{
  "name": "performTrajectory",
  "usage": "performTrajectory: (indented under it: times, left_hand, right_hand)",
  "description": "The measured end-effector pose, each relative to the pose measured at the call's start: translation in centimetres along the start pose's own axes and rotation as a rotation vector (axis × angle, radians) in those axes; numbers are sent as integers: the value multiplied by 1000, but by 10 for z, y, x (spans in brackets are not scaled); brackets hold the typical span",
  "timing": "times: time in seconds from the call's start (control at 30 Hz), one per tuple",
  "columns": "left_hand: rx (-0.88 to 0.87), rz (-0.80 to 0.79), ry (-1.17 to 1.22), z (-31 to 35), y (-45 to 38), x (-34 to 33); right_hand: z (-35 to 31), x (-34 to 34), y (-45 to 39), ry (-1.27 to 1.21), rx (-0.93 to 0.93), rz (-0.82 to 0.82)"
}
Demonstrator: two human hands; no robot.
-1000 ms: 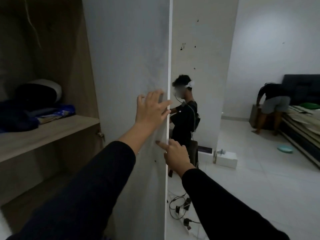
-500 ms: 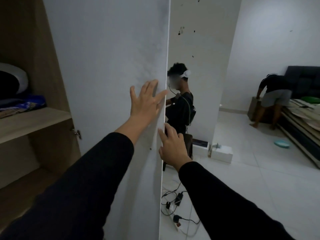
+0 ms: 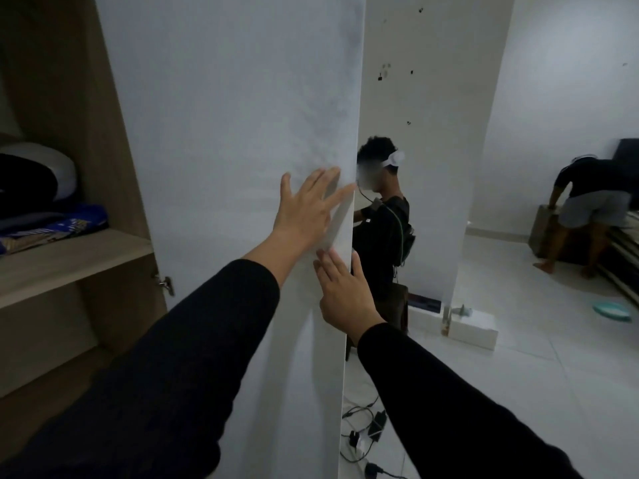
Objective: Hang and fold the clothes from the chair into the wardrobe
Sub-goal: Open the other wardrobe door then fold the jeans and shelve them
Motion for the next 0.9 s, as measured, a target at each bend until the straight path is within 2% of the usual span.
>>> performTrajectory:
  times: [0.13,0.2,0.33,0.53,0.7,0.9]
  left_hand:
    - [-29,148,124,-14,5,-1]
    - [8,143,177,-23,10,4]
    - [317,60,166,-50,42,23]
    - [773,-74,-65,-60,161,74]
    - [1144,-218,-227,-20,274,139]
    - [1467,-276,-382,59,390,227]
  right_hand:
    - [-14,6,-16,-83,98,85]
    - [-24,10,-25,-117,146,107]
    - [-48,20,-31,-179,266,141]
    - [-91,39,-1,-444,449,215]
    - [-134,65,59,-602,584,77]
    - [-185,110,154,-770,848,-16]
Point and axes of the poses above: each hand's wrist, its own y-axis away from the middle knuckle, its own x-axis out of the back of the hand, z = x × y, the point moved 3 cm from there along -y, towards the middle knuckle, and after that the axes turned 9 degrees about -x, right-handed, at the moved point
